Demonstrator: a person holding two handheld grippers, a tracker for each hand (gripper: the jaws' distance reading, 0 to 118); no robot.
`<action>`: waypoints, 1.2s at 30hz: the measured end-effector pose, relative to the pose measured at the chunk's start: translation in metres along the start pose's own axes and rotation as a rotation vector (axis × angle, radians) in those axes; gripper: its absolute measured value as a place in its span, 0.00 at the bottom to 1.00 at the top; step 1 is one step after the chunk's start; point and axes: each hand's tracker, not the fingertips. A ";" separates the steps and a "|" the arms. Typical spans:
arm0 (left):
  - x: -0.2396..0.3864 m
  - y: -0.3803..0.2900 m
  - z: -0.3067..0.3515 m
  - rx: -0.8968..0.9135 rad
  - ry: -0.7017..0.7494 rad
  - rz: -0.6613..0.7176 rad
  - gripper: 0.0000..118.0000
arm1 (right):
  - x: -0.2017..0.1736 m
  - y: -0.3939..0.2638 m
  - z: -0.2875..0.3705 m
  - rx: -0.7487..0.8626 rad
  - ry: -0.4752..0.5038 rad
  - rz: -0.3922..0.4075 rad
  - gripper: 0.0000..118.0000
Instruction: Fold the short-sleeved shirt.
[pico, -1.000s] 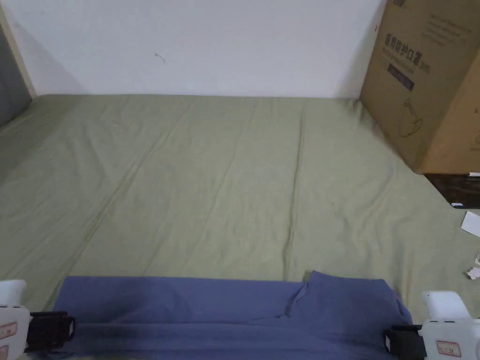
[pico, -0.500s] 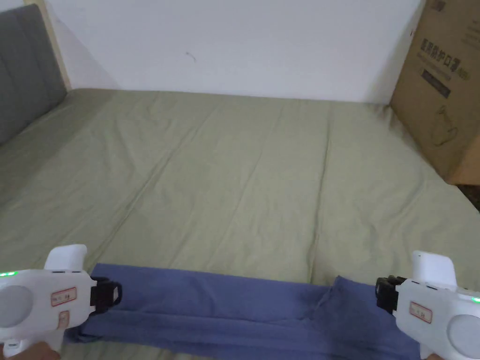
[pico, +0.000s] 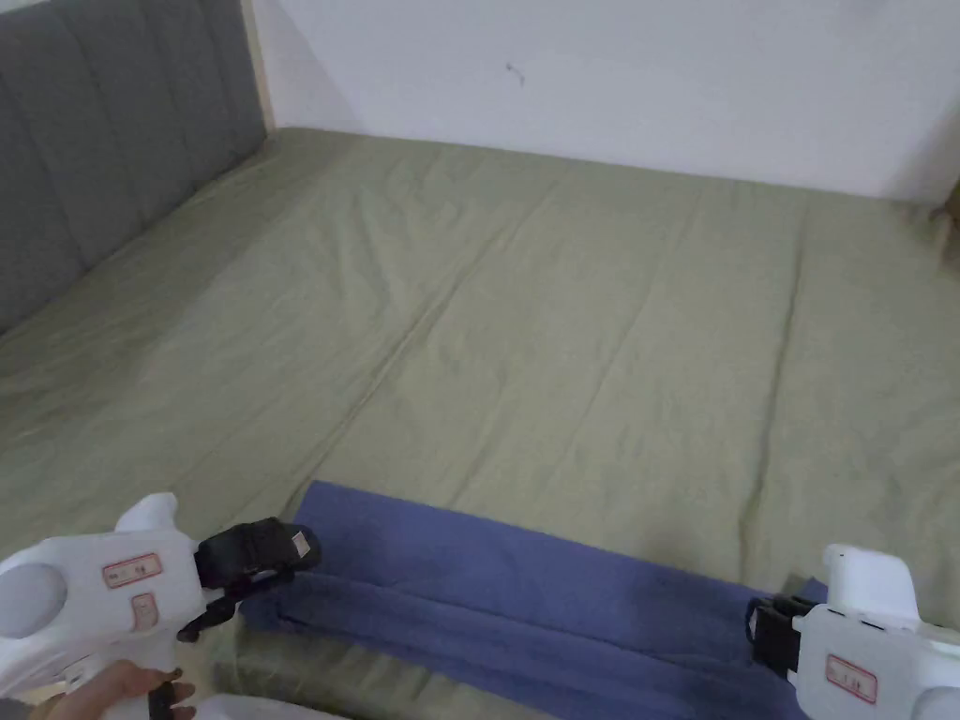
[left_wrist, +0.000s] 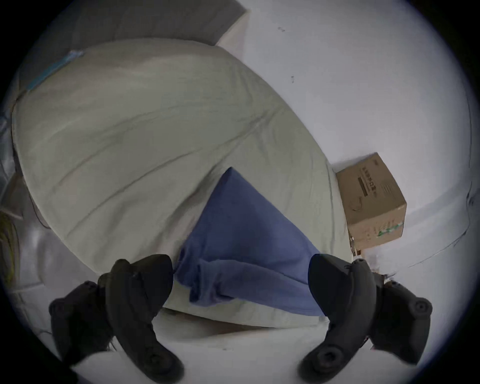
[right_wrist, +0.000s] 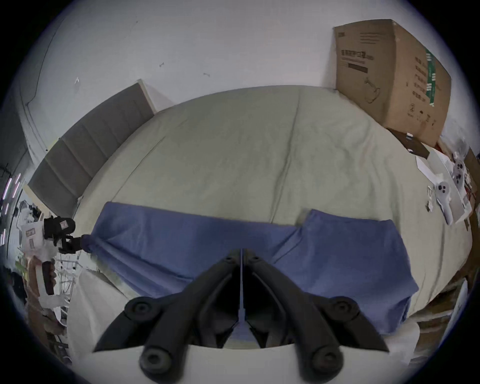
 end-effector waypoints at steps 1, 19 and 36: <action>-0.004 0.001 -0.007 -0.013 -0.006 0.008 0.92 | -0.003 0.000 -0.002 -0.004 0.004 0.000 0.01; -0.011 0.016 -0.042 -0.059 -0.061 0.087 0.07 | -0.011 0.010 -0.017 -0.065 0.034 -0.057 0.01; 0.004 0.042 0.032 0.103 0.114 -0.044 0.07 | 0.026 0.006 -0.004 -0.043 0.025 -0.151 0.01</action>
